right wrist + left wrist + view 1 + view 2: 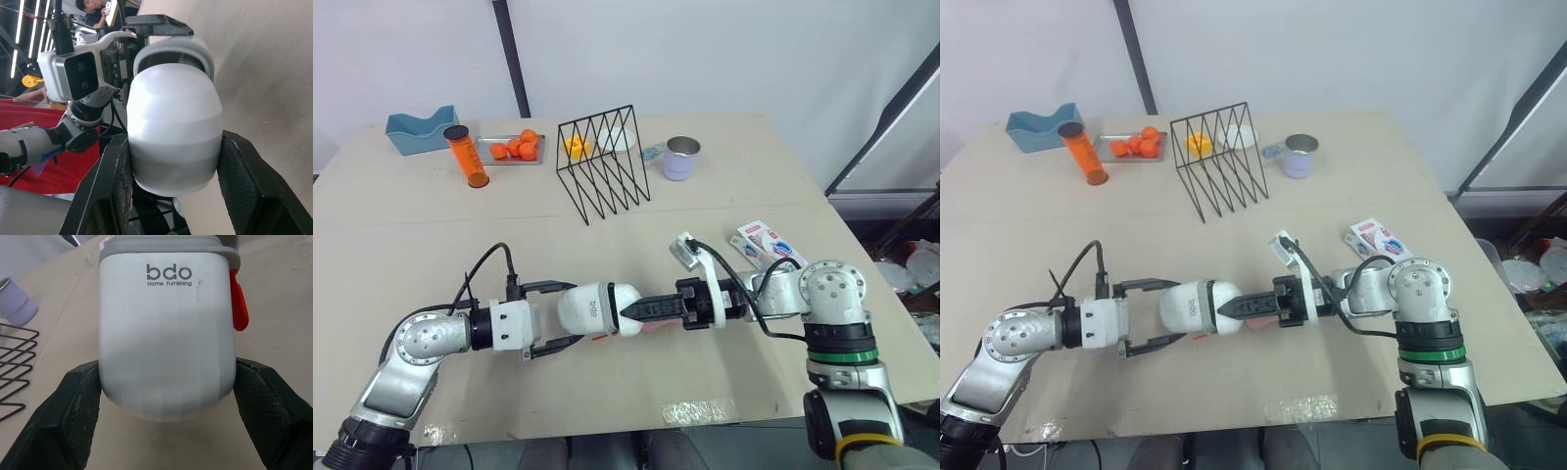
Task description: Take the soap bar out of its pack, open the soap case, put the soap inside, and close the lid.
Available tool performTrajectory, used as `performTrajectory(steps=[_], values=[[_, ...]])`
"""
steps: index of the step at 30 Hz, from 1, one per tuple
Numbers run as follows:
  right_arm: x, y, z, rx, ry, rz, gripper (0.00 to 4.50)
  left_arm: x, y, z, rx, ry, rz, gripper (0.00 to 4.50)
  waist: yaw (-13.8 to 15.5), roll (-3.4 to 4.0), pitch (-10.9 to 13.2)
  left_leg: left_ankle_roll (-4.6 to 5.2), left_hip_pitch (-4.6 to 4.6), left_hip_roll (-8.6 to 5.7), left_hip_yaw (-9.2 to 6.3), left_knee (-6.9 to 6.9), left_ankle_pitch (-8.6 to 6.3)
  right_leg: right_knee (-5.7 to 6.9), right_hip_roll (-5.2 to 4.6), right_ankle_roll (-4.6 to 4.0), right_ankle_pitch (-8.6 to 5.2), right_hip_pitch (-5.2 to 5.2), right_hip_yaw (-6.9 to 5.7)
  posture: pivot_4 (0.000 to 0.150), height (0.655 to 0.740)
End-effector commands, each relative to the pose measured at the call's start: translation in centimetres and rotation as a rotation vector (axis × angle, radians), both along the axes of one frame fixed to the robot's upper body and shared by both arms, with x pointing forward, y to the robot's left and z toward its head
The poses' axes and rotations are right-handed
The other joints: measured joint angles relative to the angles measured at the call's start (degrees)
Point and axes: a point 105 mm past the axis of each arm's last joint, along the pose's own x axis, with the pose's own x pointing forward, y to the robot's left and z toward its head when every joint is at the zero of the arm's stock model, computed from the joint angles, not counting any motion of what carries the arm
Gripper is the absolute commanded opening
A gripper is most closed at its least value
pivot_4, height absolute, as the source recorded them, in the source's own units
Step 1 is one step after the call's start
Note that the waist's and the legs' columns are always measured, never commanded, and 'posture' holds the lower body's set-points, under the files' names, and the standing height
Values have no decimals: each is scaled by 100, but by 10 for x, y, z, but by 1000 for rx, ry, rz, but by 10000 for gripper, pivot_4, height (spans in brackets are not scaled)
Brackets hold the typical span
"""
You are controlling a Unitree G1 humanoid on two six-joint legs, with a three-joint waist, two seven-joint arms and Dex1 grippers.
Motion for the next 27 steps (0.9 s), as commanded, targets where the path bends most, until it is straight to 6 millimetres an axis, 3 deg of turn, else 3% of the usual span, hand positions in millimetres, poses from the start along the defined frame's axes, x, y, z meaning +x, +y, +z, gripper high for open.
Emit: performTrajectory(steps=[1, 4, 9, 14, 18, 21, 27], values=[[3, -9, 2, -18, -12, -13, 19352, -1, 4, 7, -26, 2, 17, 34915, 0, 0, 0, 0, 0, 0, 0, 0, 0, 0, 0, 0, 0, 0, 0, 1500, 7400], [9, -20, 2, -54, -22, -58, 19352, -1, 5, 5, -36, 33, 25, 34915, 0, 0, 0, 0, 0, 0, 1, 0, 0, 0, 0, 0, 0, -1, 0, 1500, 7400], [28, -56, 16, -128, -79, -180, 19352, -2, 6, 3, -67, 118, 39, 34915, 0, 1, 1, 0, 0, -1, 3, 1, 0, 0, -1, 1, 0, -3, 3, 1500, 7400], [42, -100, 33, -367, -271, -257, 19352, -7, 7, -1, -69, 206, 22, 34915, 6, 14, 9, 0, -15, 1, 14, 3, 0, 0, 0, 3, 0, -22, 9, 1500, 7400], [48, -132, 28, -616, -426, -215, 19352, -8, 7, -3, -61, 228, 13, 34915, 3, 13, 9, 2, -20, 4, 16, 2, -1, 0, 2, 3, 0, -34, 10, 1500, 7400], [52, -147, 21, -733, -494, -165, 19352, -7, 7, -4, -63, 231, 14, 34915, -4, 13, 9, 2, -21, 5, 21, 2, -1, 0, 1, 5, -2, -37, 12, 1500, 7400], [58, -150, 4, -815, -540, -97, 19352, -7, 7, -5, -61, 234, 15, 34915, 1, 13, 9, 1, -19, 10, 31, 4, -1, 0, 3, 3, 1, -39, 19, 1500, 7400]])
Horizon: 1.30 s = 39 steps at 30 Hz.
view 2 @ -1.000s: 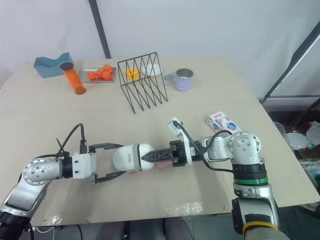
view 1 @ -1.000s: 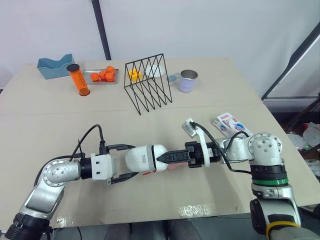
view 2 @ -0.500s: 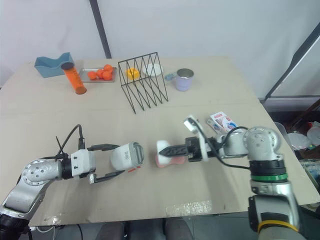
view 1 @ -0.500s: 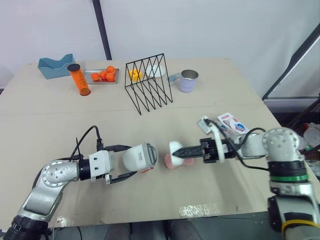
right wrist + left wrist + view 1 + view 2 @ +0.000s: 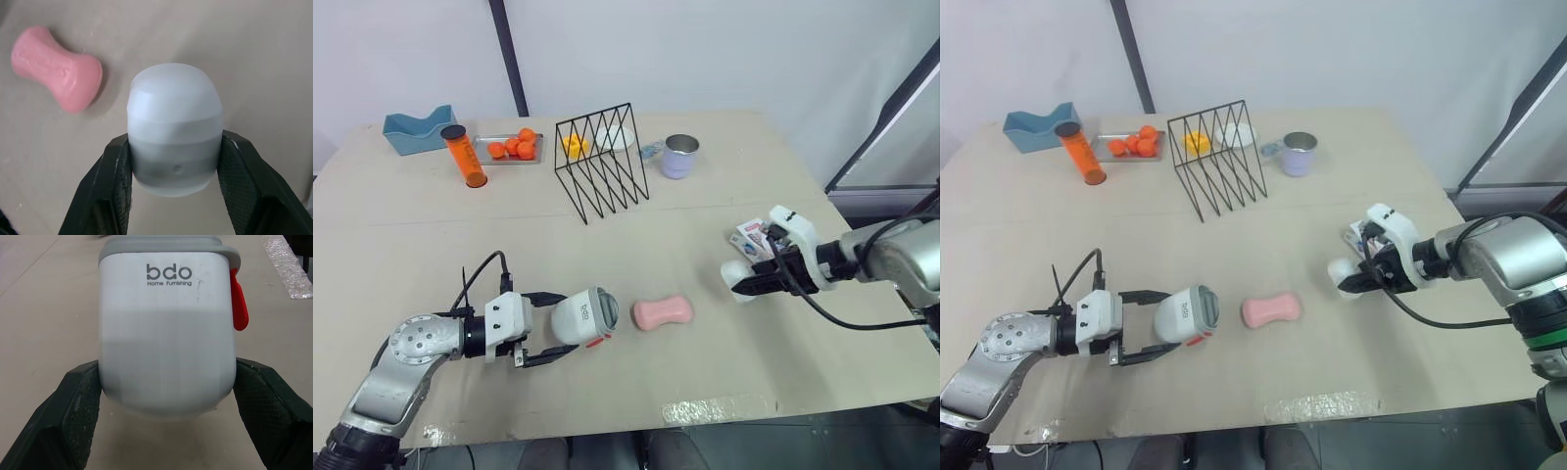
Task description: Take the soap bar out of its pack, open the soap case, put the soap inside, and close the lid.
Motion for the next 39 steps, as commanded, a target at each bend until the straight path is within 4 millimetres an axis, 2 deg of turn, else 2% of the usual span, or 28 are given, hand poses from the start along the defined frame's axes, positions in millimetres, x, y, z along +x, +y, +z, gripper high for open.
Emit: performTrajectory(steps=[1, 6, 17, 18, 20, 22, 26, 28, 32, 34, 39], values=[[6, 0, 2, -31, -44, 30, 19352, 0, -1, 8, -8, -35, -8, 34915, 0, 0, 0, 0, -2, 0, 0, 0, 0, 0, -1, 0, 0, -1, 0, 1500, 7400], [5, 11, -7, -21, -22, 69, 19352, -2, -2, 8, -8, -36, -4, 34915, 0, 0, 0, 0, -1, 1, -1, -1, 0, 0, 1, -5, 3, -1, 0, 1500, 7400], [12, 7, -20, -52, -42, 77, 19352, -4, 0, 9, -2, -37, 14, 34915, 0, -6, -4, 0, 18, 0, 0, 4, 0, 1, 0, -6, 7, 20, 0, 1500, 7400], [12, 7, -20, -53, -43, 79, 29225, -4, 0, 9, -2, -37, 15, 34915, 1, -6, -4, 0, 22, 0, 0, 4, 0, 1, 0, -6, 7, 25, 0, 1500, 7400], [13, 7, -19, -49, -49, 82, 34389, -4, 0, 9, 0, -36, 15, 34915, 1, -6, -4, 0, 24, -1, 0, 4, 0, 1, 0, -6, 7, 26, 0, 1500, 7400], [13, 8, -18, -36, -54, 82, 43643, -3, 1, 8, 2, -36, 15, 34915, 2, -6, -4, -1, 22, -1, 0, 4, 0, 1, 0, -5, 6, 24, 0, 1500, 7400], [13, 9, -14, -10, -68, 88, 43643, -2, 1, 8, 4, -35, 14, 34915, 0, -5, -3, 0, 20, -1, 1, 2, 0, 2, 0, -5, 6, 21, 2, 1500, 7400], [16, 12, -6, 37, -113, 106, 43643, -1, 2, 7, 7, -34, 14, 34915, 2, -5, -3, 0, 20, -1, 1, 2, 0, 2, 0, -4, 6, 20, 2, 1500, 7400], [20, 32, 23, 220, -300, 262, 43643, -1, 6, 7, 21, -26, 9, 34915, -3, -6, -3, 0, 21, -2, 3, 3, 0, 4, 0, -5, 7, 21, 4, 1500, 7400], [19, 41, 31, 281, -404, 337, 43643, 0, 8, 9, 28, -22, 6, 34915, -3, -5, -2, 0, 21, -1, 5, 3, 0, 5, 2, -5, 7, 20, 5, 1500, 7400], [-9, 79, 31, 447, -569, 588, 43643, 0, 13, 7, 66, 16, -9, 34915, 1, -12, -2, 0, 23, 0, 0, 3, 0, 6, 4, -3, 6, 26, 2, 1500, 7400]])
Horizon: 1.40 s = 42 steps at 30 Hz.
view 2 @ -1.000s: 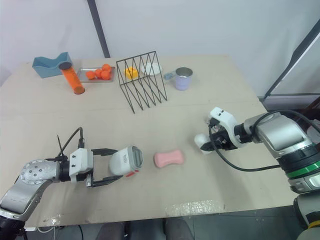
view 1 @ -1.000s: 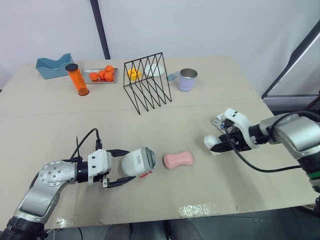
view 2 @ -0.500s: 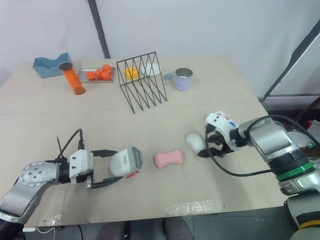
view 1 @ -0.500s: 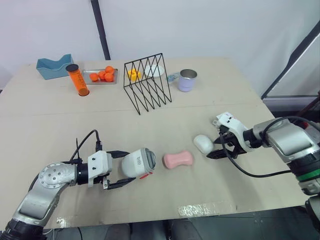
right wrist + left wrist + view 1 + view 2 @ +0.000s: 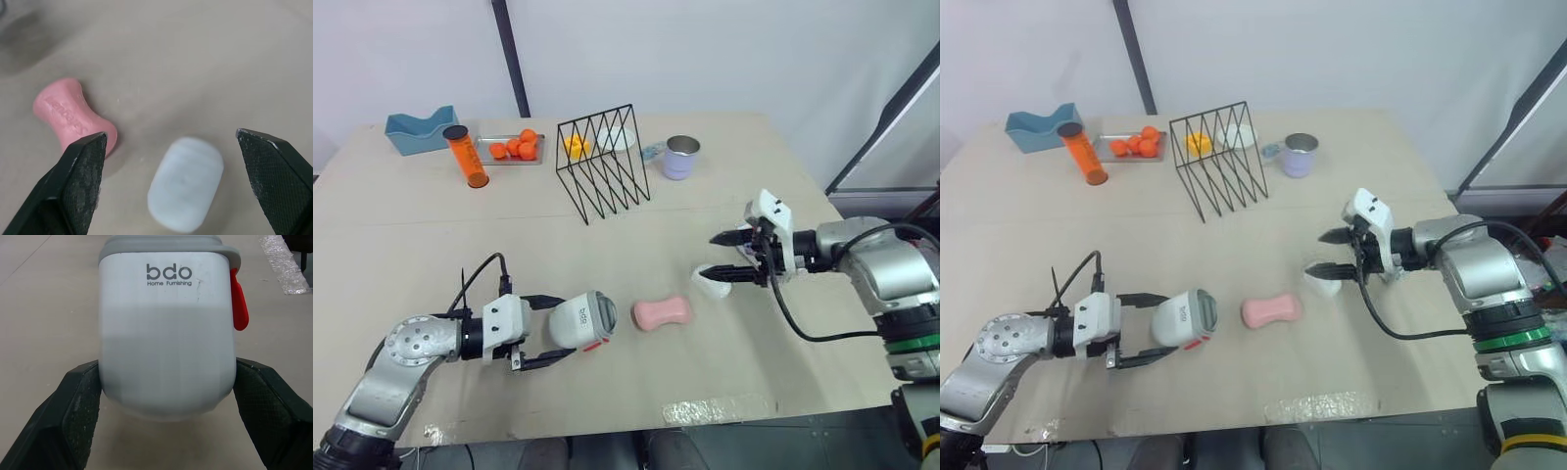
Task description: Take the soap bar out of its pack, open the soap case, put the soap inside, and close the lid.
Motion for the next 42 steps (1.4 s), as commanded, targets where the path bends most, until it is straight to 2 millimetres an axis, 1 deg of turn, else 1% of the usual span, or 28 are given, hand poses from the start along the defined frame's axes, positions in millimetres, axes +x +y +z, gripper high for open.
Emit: performTrajectory(steps=[1, 3, 5, 7, 12, 18, 22, 27, 31, 38, 42], values=[[-32, 35, 9, 133, -196, 254, 43643, 1, 8, 7, 34, 7, -14, 34915, 0, 3, 2, 0, 0, 0, -1, 0, 0, 0, 0, 0, 0, 0, -1, 1500, 7400], [-49, 47, -1, 157, -214, 355, 43643, -2, 11, 5, 76, 33, -39, 34915, 1, 1, 1, 0, -1, -2, 0, 1, 0, 2, -3, 2, 0, 0, 0, 1500, 7400], [-60, 54, -14, 148, -214, 424, 43643, -3, 13, 5, 125, 50, -58, 34915, 0, 1, 1, 0, 0, 0, -2, 2, 0, 3, -1, 2, 0, 2, -1, 1500, 7400], [-64, 57, -19, 151, -211, 448, 43643, -3, 14, 7, 159, 65, -71, 34915, 0, 4, 3, 0, -1, -1, -2, 2, 0, 4, -2, 2, 0, 1, -1, 1500, 7400], [-70, 59, -24, 165, -195, 482, 43643, -3, 17, 14, 256, 71, -114, 34915, 0, 0, 3, -2, 16, 1, -1, 6, 1, 13, 3, 1, 1, 14, 1, 1500, 7400], [-70, 68, -26, 190, -182, 503, 43643, -3, 21, 18, 398, 85, -149, 34915, -1, 0, 3, -3, 18, 3, -1, 3, 1, 13, 6, 2, -1, 15, 1, 1500, 7400], [-69, 74, -26, 205, -172, 510, 43643, 1, 23, 20, 480, 50, -162, 34915, 1, -1, 3, -3, 18, 2, -1, 4, 1, 14, 5, 2, -1, 15, 2, 1500, 7400], [-66, 77, -29, 207, -173, 504, 43643, 14, 16, 31, 508, 22, -121, 34915, 2, -2, 3, -3, 18, 4, -2, 6, 1, 16, 7, 1, -1, 16, 2, 1500, 7400], [-65, 78, -30, 206, -174, 504, 43643, 15, 11, 36, 562, 23, -121, 34915, 2, -3, 4, -2, 17, 3, -1, 6, 1, 16, 7, 3, -2, 15, 2, 1500, 7400], [-64, 79, -31, 203, -178, 507, 43643, 10, 13, 33, 612, 69, -119, 34915, -2, -3, 4, -2, 19, 3, -2, 7, 1, 22, 9, 2, -2, 15, 2, 1500, 7400], [-64, 78, -31, 200, -180, 504, 43643, 11, 15, 32, 634, 74, -112, 34915, 0, -3, 4, -2, 18, 3, -3, 11, 1, 23, 8, 2, -2, 15, 2, 1500, 7400]])
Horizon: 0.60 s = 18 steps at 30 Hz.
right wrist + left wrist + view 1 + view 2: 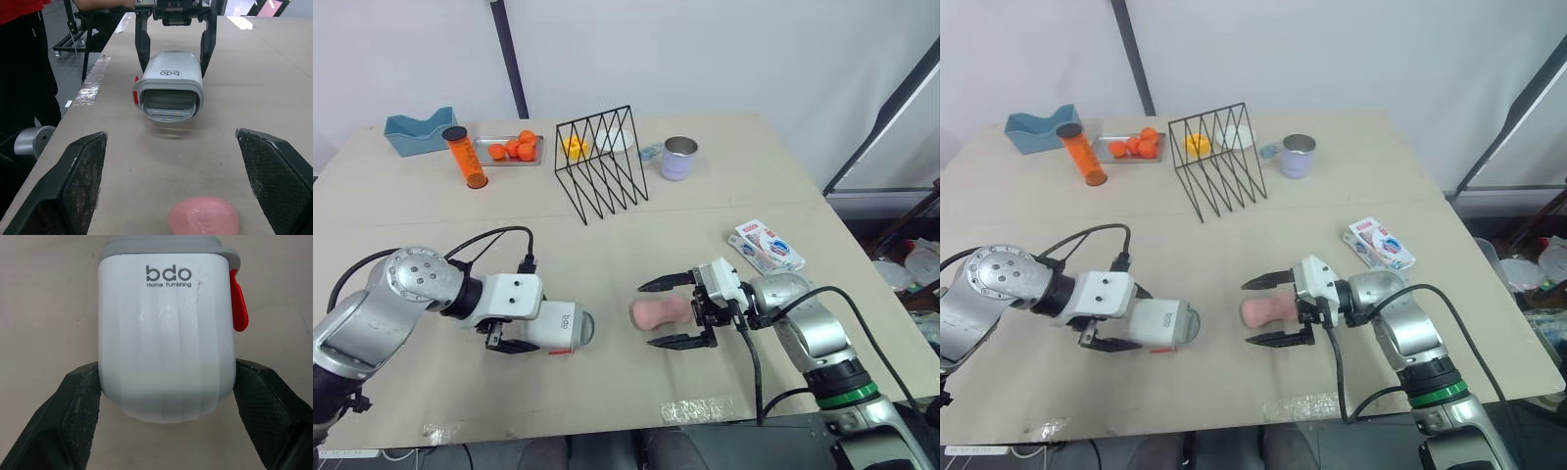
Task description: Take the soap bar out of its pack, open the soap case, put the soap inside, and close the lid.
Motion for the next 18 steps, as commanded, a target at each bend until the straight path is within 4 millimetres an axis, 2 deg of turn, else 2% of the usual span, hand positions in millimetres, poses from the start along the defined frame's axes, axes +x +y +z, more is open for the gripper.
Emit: performTrajectory(steps=[1, 18], values=[[2, 0, 9, 17, -40, 4, 43643, 1, -1, 7, 32, -36, -13, 34915, 0, 0, 0, 0, 0, 0, 0, 0, 0, 0, 0, 0, 0, 0, 0, 1500, 7400], [2, 2, 6, 11, -37, 2, 43643, 9, -5, 16, 136, -84, -35, 34915, 1, -1, 0, 0, 0, -1, -1, 2, 0, 4, 1, 1, 0, 0, 0, 1500, 7400]])
